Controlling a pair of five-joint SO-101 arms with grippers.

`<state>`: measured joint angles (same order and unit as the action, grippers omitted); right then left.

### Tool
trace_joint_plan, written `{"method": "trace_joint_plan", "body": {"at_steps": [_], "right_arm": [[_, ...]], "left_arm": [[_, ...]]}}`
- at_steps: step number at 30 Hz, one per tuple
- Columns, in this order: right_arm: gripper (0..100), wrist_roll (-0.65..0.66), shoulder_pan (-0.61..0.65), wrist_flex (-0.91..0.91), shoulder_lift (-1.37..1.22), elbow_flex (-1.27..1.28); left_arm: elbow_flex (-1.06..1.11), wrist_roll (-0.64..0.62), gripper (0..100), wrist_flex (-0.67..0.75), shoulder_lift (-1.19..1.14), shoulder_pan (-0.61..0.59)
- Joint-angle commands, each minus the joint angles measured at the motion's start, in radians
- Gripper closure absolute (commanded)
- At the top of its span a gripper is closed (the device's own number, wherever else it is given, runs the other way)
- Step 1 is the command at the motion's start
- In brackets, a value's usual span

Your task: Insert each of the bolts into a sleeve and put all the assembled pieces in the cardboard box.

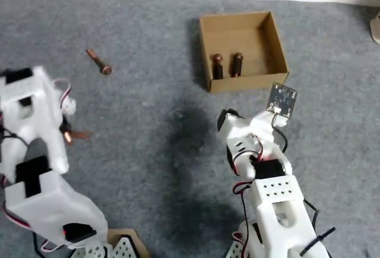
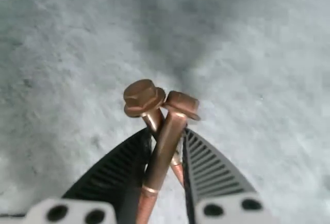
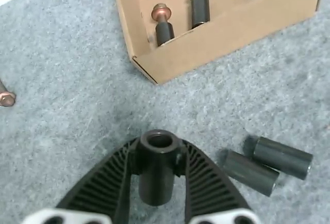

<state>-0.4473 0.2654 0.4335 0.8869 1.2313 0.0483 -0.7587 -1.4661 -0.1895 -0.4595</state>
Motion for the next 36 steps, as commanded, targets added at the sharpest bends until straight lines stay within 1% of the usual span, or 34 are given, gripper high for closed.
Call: {"method": "trace_joint_plan", "body": {"at_steps": [1,5,8,9,13,17,24,27,29,32,34,36], "right_arm": [[99.3,-0.006,0.004,-0.025,0.027,-0.007],[99.3,-0.006,0.004,-0.025,0.027,-0.007],[99.3,-0.006,0.002,-0.025,0.027,-0.007],[99.3,-0.006,0.002,-0.025,0.027,-0.007],[99.3,-0.005,0.001,-0.025,0.027,-0.007],[99.3,-0.005,0.001,-0.025,0.027,-0.005],[99.3,-0.005,0.004,-0.03,0.027,0.021],[99.3,-0.005,0.004,-0.03,0.027,0.021],[99.3,-0.005,0.004,-0.03,0.027,0.021],[99.3,-0.005,0.004,-0.03,0.027,0.021],[99.3,-0.005,0.004,-0.03,0.027,0.021],[99.3,-0.005,0.004,-0.03,0.027,0.021]], "left_arm": [[-0.223,0.003,99,-0.129,0.012,0.107],[-0.348,0.003,99,-0.169,0.012,0.171],[-0.381,0.005,99,-0.173,0.01,0.211],[-0.383,0.031,99,-0.172,0.01,0.225],[-0.377,0.249,99,-0.17,0.01,0.265],[-0.366,0.44,99,-0.166,-0.001,0.266],[-0.294,0.899,99,-0.164,0.001,0.269],[-0.262,1.046,99,-0.14,0.001,0.268],[-0.22,1.076,99,-0.112,0.001,0.268],[-0.108,1.023,99,-0.049,-0.001,0.269],[-0.018,0.976,99,0.025,-0.001,0.269],[0.084,0.973,99,0.109,-0.001,0.269]]}}
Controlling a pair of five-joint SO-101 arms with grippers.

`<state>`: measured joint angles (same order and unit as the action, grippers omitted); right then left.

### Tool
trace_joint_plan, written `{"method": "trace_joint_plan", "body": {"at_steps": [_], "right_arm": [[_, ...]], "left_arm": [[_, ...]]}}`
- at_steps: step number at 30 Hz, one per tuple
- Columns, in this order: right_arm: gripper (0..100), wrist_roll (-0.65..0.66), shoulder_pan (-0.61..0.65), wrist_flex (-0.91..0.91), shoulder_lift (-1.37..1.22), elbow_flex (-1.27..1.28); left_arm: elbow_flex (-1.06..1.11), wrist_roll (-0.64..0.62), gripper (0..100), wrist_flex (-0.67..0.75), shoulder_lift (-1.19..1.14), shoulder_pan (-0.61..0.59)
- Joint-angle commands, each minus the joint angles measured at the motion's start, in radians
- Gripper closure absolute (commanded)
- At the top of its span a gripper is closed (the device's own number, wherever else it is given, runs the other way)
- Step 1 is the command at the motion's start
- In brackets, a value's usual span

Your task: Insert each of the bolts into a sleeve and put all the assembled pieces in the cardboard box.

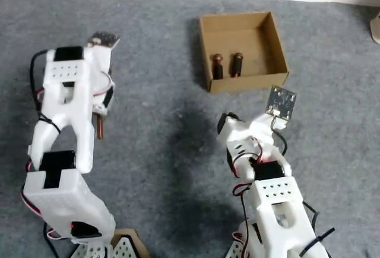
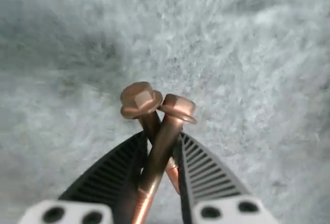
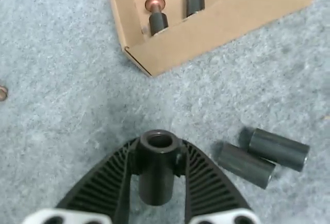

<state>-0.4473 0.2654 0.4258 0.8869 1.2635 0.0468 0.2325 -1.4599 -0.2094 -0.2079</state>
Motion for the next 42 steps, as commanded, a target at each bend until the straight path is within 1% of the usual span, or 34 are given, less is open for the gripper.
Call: {"method": "trace_joint_plan", "body": {"at_steps": [1,4,6,13,15,19,21,26,31,35,37,39,42], "right_arm": [[99.3,-0.005,0.004,-0.022,0.027,-0.012],[99.3,-0.005,0.004,-0.022,0.027,-0.012],[99.3,-0.005,0.004,-0.022,0.027,-0.012],[99.3,-0.005,0.004,-0.022,0.027,-0.01],[99.3,-0.005,0.004,-0.022,0.027,-0.01],[99.3,-0.005,0.004,-0.022,0.027,-0.008],[99.3,-0.005,0.004,-0.022,0.027,-0.008],[99.3,-0.005,0.004,-0.022,0.027,-0.008],[99.3,-0.005,0.001,-0.022,0.027,-0.007],[99.3,-0.005,0.001,-0.022,0.027,-0.007],[99.3,-0.005,0.001,-0.022,0.027,-0.007],[99.3,-0.005,0.001,-0.022,0.027,-0.007],[99.3,-0.005,0.001,-0.022,0.027,-0.007]], "left_arm": [[0.128,-0.02,99,0.146,0.021,0.018],[0.225,-0.02,99,0.264,0.028,0.018],[0.246,-0.02,99,0.313,0.028,0.018],[0.214,-0.02,99,0.313,0.03,0.031],[0.197,-0.025,93,0.273,0.03,0.033],[0.14,-0.026,74,0.158,0.022,0.035],[0.108,-0.026,71,0.103,0.021,0.033],[0.065,-0.026,71,0.048,0.028,0.031],[0.068,-0.035,71,0.054,0.021,0.027],[0.068,-0.184,71,0.055,0.021,-0.002],[0.067,-0.238,71,0.061,0.021,-0.019],[0.077,-0.293,76,0.094,0.021,-0.025],[0.105,-0.331,87,0.16,0.021,-0.041]]}}
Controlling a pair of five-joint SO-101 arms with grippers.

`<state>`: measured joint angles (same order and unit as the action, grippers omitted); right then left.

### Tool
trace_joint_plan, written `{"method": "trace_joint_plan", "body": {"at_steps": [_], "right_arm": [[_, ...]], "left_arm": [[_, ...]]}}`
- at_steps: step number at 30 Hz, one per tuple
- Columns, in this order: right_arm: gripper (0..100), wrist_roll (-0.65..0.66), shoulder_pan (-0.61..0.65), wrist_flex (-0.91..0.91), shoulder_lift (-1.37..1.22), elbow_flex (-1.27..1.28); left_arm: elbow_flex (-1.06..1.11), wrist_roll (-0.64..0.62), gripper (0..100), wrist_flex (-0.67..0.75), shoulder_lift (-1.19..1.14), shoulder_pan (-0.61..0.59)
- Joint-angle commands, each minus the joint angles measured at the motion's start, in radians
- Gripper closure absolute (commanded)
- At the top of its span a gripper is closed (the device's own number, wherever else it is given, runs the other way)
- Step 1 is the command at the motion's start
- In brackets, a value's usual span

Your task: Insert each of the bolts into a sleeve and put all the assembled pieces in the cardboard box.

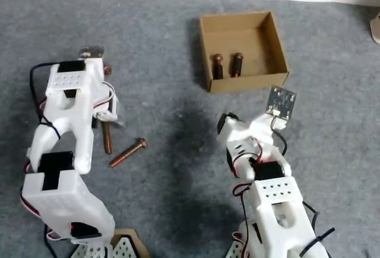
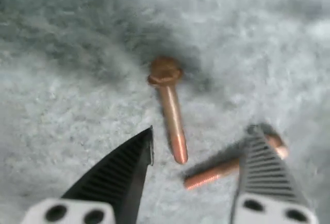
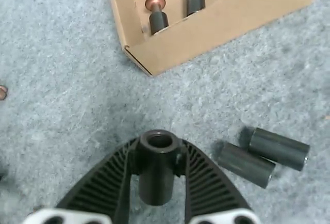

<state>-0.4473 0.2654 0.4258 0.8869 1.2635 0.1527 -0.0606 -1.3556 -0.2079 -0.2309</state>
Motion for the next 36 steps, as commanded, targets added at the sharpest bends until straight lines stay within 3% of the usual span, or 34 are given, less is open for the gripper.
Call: {"method": "trace_joint_plan", "body": {"at_steps": [1,14,20,27,32,36], "right_arm": [[99.3,-0.005,0.001,-0.022,0.027,-0.007],[99.3,-0.005,0.001,-0.022,0.027,-0.007],[99.3,-0.005,0.001,-0.022,0.027,-0.007],[99.3,-0.005,0.001,-0.022,0.027,-0.007],[99.3,-0.005,0.001,-0.022,0.027,-0.007],[99.3,-0.005,0.001,-0.022,0.027,-0.007]], "left_arm": [[0.01,-0.037,90,0.075,0.019,-0.018],[0.054,-0.035,93,0.14,0.016,-0.013],[0.116,-0.02,83,0.18,0.016,0.018],[0.119,-0.049,89,0.216,0.012,0.016],[0.068,-0.048,91,0.267,-0.117,0.018],[-0.061,-0.051,100,0.199,-0.2,0.012]]}}
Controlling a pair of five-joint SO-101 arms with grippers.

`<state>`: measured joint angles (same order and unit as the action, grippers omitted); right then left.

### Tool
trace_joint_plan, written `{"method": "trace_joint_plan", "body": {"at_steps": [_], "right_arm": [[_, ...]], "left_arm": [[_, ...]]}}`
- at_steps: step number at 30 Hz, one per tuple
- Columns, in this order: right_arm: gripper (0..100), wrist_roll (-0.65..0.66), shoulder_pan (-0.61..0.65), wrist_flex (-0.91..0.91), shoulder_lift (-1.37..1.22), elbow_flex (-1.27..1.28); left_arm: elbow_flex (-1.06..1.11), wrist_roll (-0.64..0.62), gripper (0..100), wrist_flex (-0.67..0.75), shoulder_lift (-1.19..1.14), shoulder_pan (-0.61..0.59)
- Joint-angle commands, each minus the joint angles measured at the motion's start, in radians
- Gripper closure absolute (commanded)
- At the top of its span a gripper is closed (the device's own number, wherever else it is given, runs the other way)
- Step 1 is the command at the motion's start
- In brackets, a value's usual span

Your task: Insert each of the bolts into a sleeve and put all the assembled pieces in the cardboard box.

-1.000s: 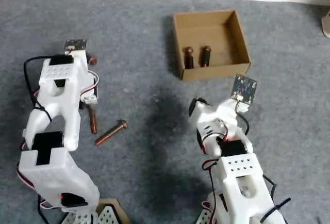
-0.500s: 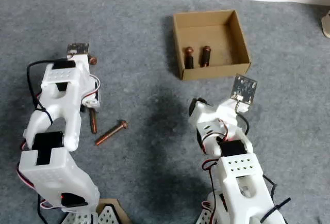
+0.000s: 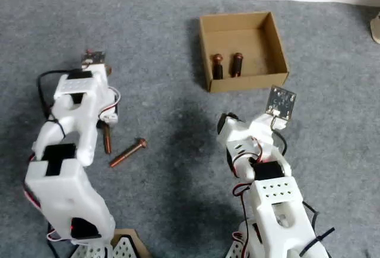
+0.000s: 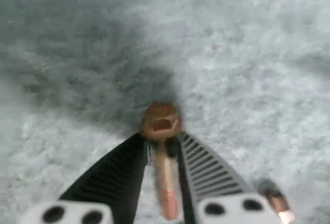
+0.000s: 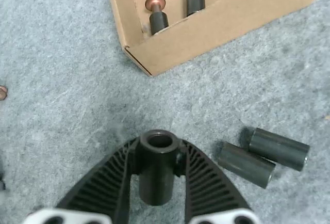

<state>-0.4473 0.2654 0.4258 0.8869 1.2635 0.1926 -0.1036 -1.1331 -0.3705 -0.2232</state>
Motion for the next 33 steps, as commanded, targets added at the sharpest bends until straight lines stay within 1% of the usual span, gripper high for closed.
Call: {"method": "trace_joint_plan", "body": {"at_steps": [1,7,11,14,20,23,26,30,33], "right_arm": [[99.3,-0.005,0.001,-0.022,0.027,-0.007],[99.3,-0.005,0.001,-0.022,0.035,-0.007],[99.3,-0.005,0.001,-0.022,0.036,-0.007],[99.3,-0.005,0.001,-0.022,0.036,-0.007],[99.3,-0.005,0.007,-0.012,0.036,-0.013],[99.3,-0.005,0.013,0.081,0.036,-0.015],[99.3,0.006,0.05,0.147,0.038,-0.042],[99.3,0.1,0.099,0.134,0.038,-0.051],[99.3,0.181,0.102,-0.025,0.045,-0.01]], "left_arm": [[-0.137,-0.011,99,-0.049,-0.044,0.01],[-0.269,-0.009,97,-0.186,-0.033,0.12],[-0.332,-0.011,97,-0.299,0.048,0.188],[-0.317,-0.017,100,-0.302,0.173,0.232],[-0.2,-0.172,99,-0.298,0.404,0.312],[-0.13,-0.218,99,-0.238,0.484,0.318],[-0.031,-0.241,99,-0.127,0.561,0.314],[0.165,-0.278,99,0.095,0.679,0.321],[0.32,-0.282,99,0.279,0.769,0.321]]}}
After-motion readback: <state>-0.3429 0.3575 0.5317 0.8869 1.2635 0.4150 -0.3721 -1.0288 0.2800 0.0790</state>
